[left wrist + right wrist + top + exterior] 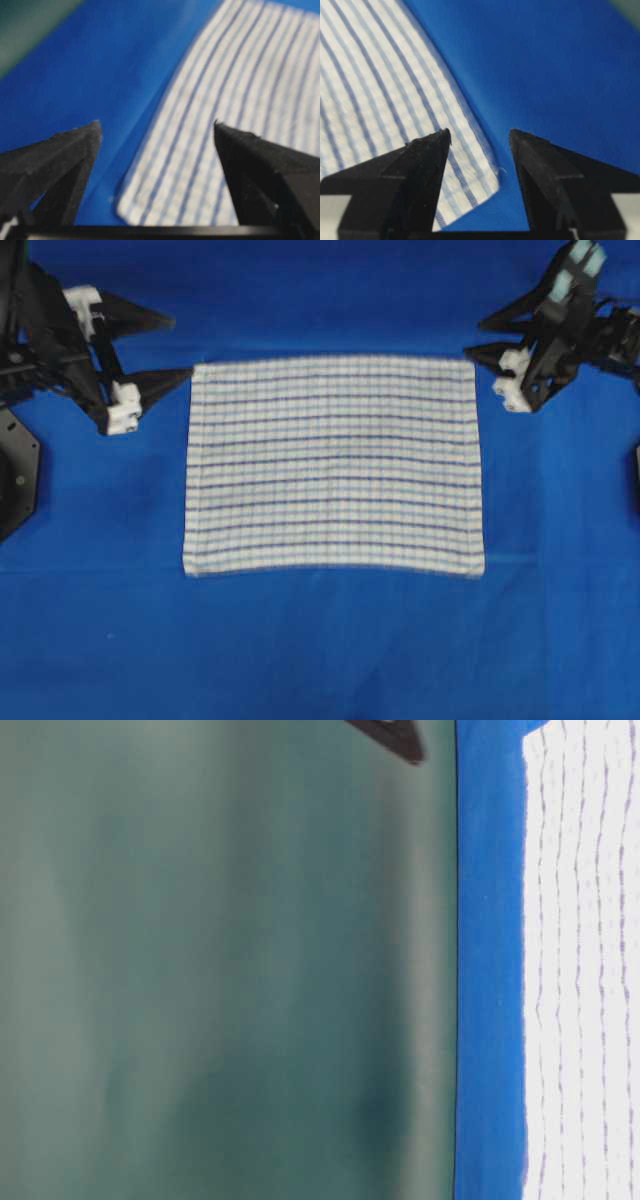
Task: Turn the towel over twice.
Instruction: 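Pinch the far left and far right towel corners with both grippers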
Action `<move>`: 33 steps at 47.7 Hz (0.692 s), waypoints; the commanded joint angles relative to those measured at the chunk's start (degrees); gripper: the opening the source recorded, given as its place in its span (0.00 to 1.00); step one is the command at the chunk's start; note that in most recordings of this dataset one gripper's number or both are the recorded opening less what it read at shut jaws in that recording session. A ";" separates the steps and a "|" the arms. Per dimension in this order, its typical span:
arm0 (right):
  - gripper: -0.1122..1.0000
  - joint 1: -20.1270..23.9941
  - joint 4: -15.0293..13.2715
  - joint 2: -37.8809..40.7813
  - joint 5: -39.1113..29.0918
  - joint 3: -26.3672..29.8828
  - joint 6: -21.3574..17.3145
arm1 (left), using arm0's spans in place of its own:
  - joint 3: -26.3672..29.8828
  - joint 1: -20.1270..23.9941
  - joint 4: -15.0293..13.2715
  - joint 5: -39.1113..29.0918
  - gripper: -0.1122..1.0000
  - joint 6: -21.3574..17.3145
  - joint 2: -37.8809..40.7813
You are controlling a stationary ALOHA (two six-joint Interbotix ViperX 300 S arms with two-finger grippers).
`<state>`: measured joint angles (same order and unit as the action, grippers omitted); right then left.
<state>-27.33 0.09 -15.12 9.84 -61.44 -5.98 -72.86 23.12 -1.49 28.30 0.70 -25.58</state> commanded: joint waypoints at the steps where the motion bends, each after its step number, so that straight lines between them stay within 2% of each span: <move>1: 0.63 -0.44 0.09 3.34 0.53 2.11 0.09 | 0.79 0.88 -0.18 3.08 0.87 0.00 5.01; 11: 0.63 -0.97 0.00 10.37 0.53 3.78 0.09 | 2.02 2.37 -0.18 8.53 0.88 0.00 16.96; 26: 0.62 -2.72 0.18 13.97 0.79 3.08 0.09 | 5.36 4.22 -0.18 9.84 0.85 0.00 28.21; 30: 0.62 -2.72 0.18 13.97 1.14 3.08 0.09 | 5.80 4.31 -0.18 9.40 0.81 0.00 29.53; 33: 0.60 -2.72 0.09 13.97 1.23 3.08 0.09 | 5.89 4.31 -0.18 9.05 0.74 0.00 29.62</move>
<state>-29.79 0.09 -0.70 10.46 -58.80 -5.98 -67.59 27.25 -1.49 37.44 0.70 4.39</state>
